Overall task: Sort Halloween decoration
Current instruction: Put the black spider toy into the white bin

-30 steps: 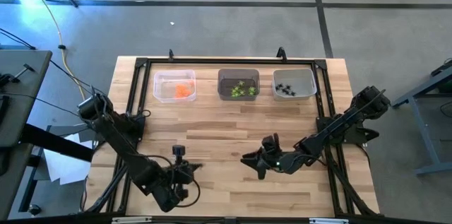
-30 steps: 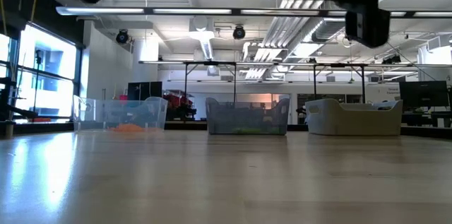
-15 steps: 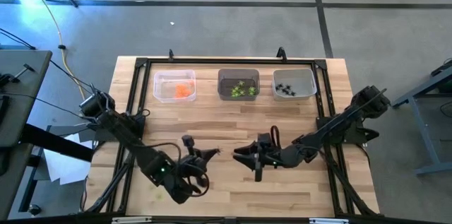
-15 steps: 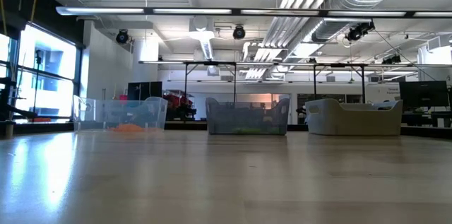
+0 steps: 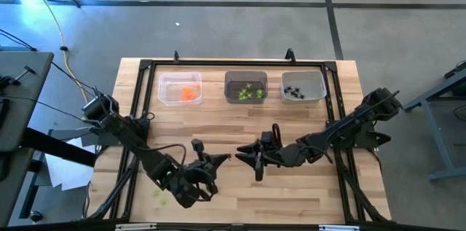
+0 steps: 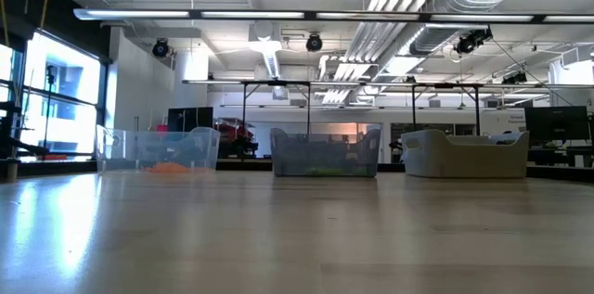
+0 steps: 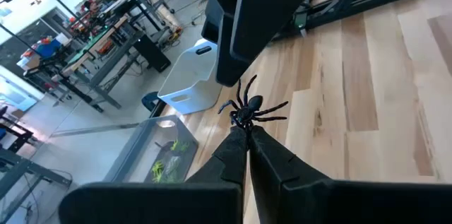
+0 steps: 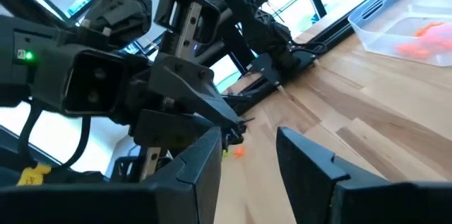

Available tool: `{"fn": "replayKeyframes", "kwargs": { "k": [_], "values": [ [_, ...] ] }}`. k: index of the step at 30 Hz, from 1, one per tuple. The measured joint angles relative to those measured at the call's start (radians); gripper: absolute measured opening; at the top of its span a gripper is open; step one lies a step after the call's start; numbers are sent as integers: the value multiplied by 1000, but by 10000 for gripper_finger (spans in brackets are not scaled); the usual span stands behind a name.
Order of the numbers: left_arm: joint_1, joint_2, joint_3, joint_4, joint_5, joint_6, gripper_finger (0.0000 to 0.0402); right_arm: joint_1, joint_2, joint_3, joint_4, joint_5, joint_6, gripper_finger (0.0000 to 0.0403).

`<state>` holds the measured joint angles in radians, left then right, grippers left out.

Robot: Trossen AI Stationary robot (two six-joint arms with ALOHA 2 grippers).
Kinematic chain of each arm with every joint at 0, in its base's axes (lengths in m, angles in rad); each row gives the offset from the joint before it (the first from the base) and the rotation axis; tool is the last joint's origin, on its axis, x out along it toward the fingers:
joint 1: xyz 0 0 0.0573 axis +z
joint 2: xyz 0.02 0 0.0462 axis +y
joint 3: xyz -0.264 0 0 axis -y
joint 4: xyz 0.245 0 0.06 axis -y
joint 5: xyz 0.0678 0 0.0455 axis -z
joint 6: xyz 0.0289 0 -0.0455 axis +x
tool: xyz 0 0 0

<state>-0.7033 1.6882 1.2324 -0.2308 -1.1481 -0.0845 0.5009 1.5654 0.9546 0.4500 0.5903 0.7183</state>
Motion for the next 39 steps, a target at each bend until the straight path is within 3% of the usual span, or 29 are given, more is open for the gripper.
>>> {"fn": "replayKeyframes", "kwargs": {
  "k": [16, 28, 31, 36, 39],
  "values": [
    [60, 0, 0, 31, 38, 14, 0, -11, 0, 0, 2, -8, 24, 133],
    [69, -1, 0, 184, 91, 183, 0, -23, 0, 0, 2, -8, 45, 131],
    [69, -1, 0, 184, 91, 183, 0, -23, 0, 0, -1, -8, 65, 109],
    [70, -1, 0, 178, 89, 183, 0, -23, 0, 0, -2, -6, 43, 17],
    [70, -1, 0, 170, 90, 183, 0, -23, 0, 0, -11, -5, 44, 10]
  ]
}}
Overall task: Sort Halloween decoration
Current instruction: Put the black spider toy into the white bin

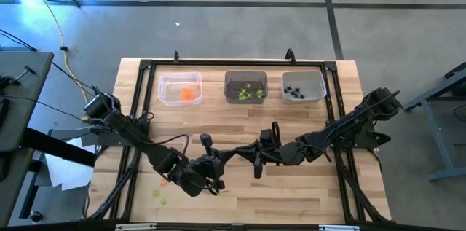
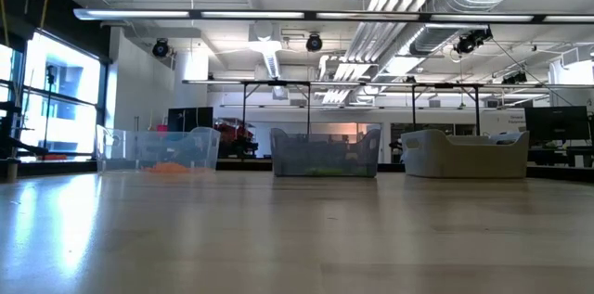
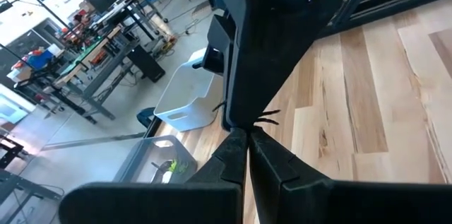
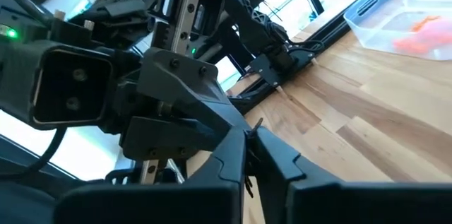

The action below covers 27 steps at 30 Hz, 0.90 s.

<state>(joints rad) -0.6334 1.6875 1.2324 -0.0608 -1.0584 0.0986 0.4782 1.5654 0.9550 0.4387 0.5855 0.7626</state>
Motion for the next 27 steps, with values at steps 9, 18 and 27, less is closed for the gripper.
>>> {"fn": "replayKeyframes", "kwargs": {
  "k": [9, 18, 27],
  "values": [
    [-9, -2, 0, -5, 2, -17, 4, -2, 2, 0, -67, 10, 12, 3],
    [-39, -3, 0, -76, -185, 28, 55, -2, -21, 0, -119, 7, 15, 1],
    [-124, -23, 0, -244, -184, -165, 83, -151, -371, 0, -1087, 61, 387, 1]
  ]
}}
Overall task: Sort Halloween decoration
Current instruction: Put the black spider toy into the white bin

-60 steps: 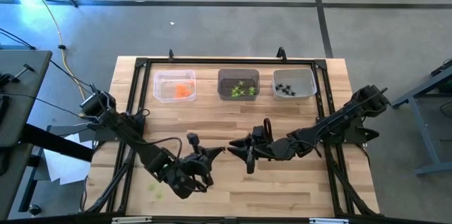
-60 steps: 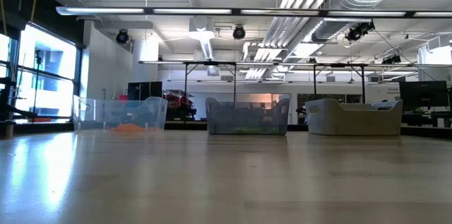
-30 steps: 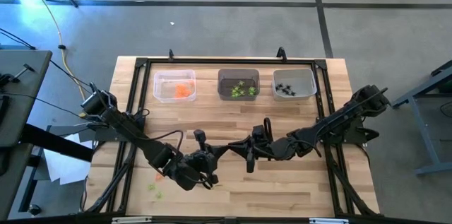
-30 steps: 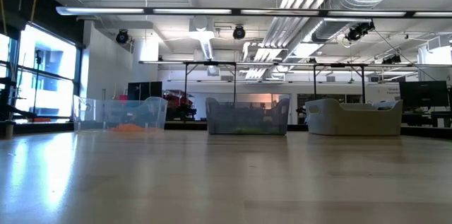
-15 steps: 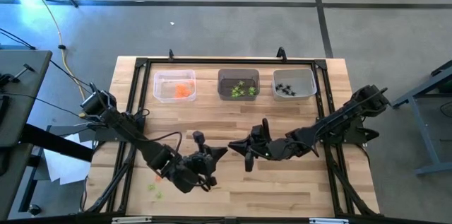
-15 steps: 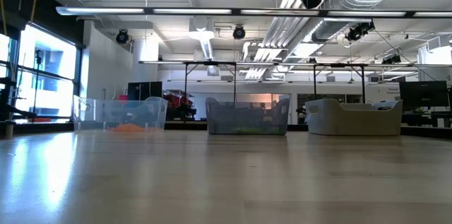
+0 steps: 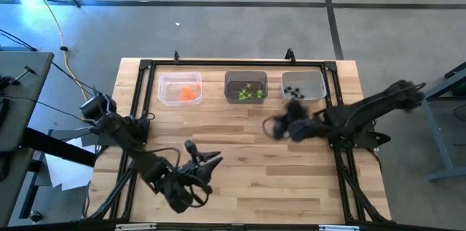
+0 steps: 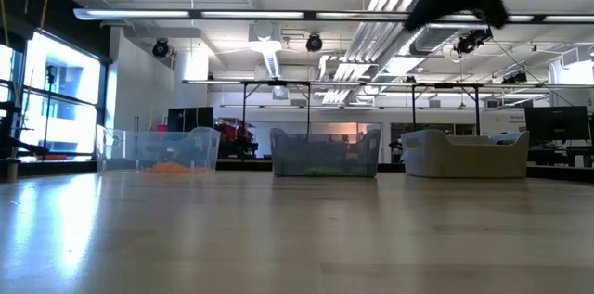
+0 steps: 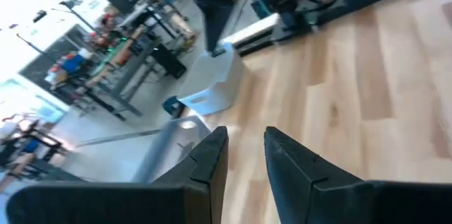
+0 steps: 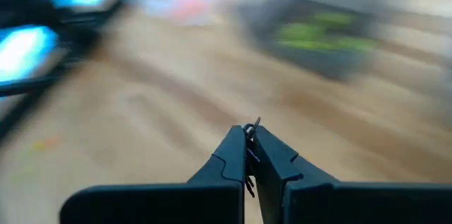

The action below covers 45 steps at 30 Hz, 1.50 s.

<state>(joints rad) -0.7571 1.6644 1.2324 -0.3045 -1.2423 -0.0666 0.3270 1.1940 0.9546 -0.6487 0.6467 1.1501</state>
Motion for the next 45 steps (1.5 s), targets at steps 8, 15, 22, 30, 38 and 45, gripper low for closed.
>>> {"fn": "replayKeyframes", "kwargs": {
  "k": [8, 15, 22, 30, 38, 45],
  "values": [
    [-76, -27, 0, -184, 4, -171, 81, -300, -227, -81, -511, -61, 257, 1],
    [-98, -68, 0, -388, -2, -324, 81, -641, -334, -270, -333, -165, 60, 5],
    [-93, -90, 0, -614, -12, -522, 82, -950, -335, -467, 15, -338, -179, 6],
    [-84, -90, 0, -708, -41, -612, 83, -1089, -319, -512, 176, -390, -285, 7],
    [-61, -89, 0, -723, -49, -613, 83, -1112, -266, -512, 207, -419, -358, 29],
    [-61, -89, 0, -723, -49, -613, 83, -1115, -256, -512, 206, -415, -347, 108]
  ]
}}
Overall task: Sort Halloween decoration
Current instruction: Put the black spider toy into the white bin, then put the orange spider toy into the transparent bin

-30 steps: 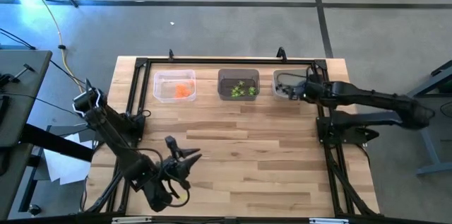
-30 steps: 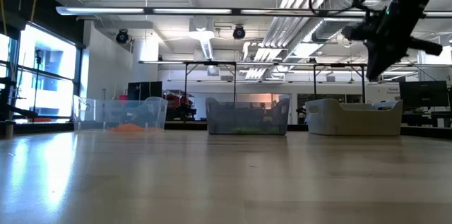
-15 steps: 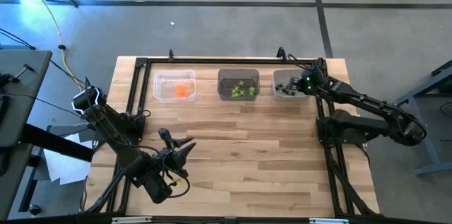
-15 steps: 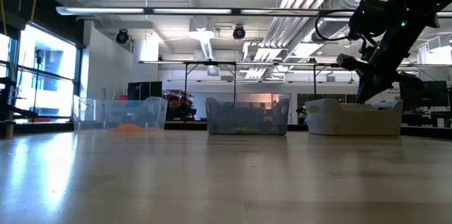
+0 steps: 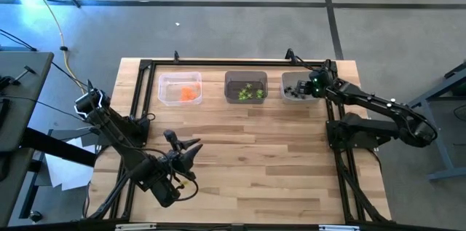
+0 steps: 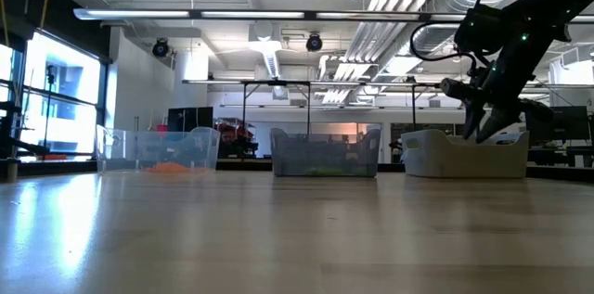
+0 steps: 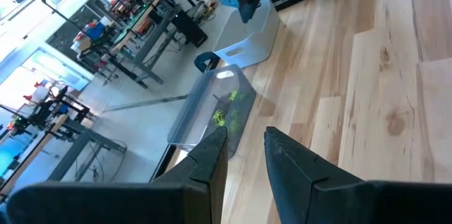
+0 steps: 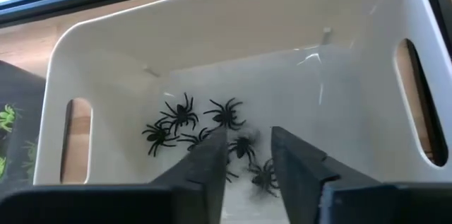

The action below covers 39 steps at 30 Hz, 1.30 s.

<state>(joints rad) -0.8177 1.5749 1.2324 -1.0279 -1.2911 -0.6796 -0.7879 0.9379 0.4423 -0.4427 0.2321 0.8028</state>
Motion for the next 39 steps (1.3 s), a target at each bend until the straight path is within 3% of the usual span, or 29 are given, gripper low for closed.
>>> {"fn": "replayKeyframes", "kwargs": {
  "k": [6, 12, 16, 21, 22, 25, 29, 33, 39],
  "values": [
    [0, 0, 0, 0, 0, -1, 83, 0, 0, 0, 0, 0, 6, 156],
    [-10, 0, 0, -40, -6, -76, 83, 0, -17, 1, 0, -35, 15, 154],
    [-34, 0, 0, -191, -7, -236, 83, 1, -63, 2, 0, -101, -14, 128],
    [-79, 0, -2, -537, 10, -638, 83, 51, -143, 41, -14, -223, -15, 92],
    [-89, -1, -13, -549, 16, -695, 84, 76, -156, 53, -13, -240, -6, 87],
    [-121, -42, -76, -504, 53, -678, 84, 192, -181, 86, 22, -255, 32, 79],
    [-141, -83, -166, -515, 252, -730, 84, 424, -172, 100, 173, -213, 111, 78],
    [-148, -147, -238, -494, 506, -696, 84, 687, -125, 101, 400, -70, 165, 78],
    [-175, -232, -349, -62, 880, -507, 84, 1005, 22, 101, 634, 177, 201, 78]
  ]
}}
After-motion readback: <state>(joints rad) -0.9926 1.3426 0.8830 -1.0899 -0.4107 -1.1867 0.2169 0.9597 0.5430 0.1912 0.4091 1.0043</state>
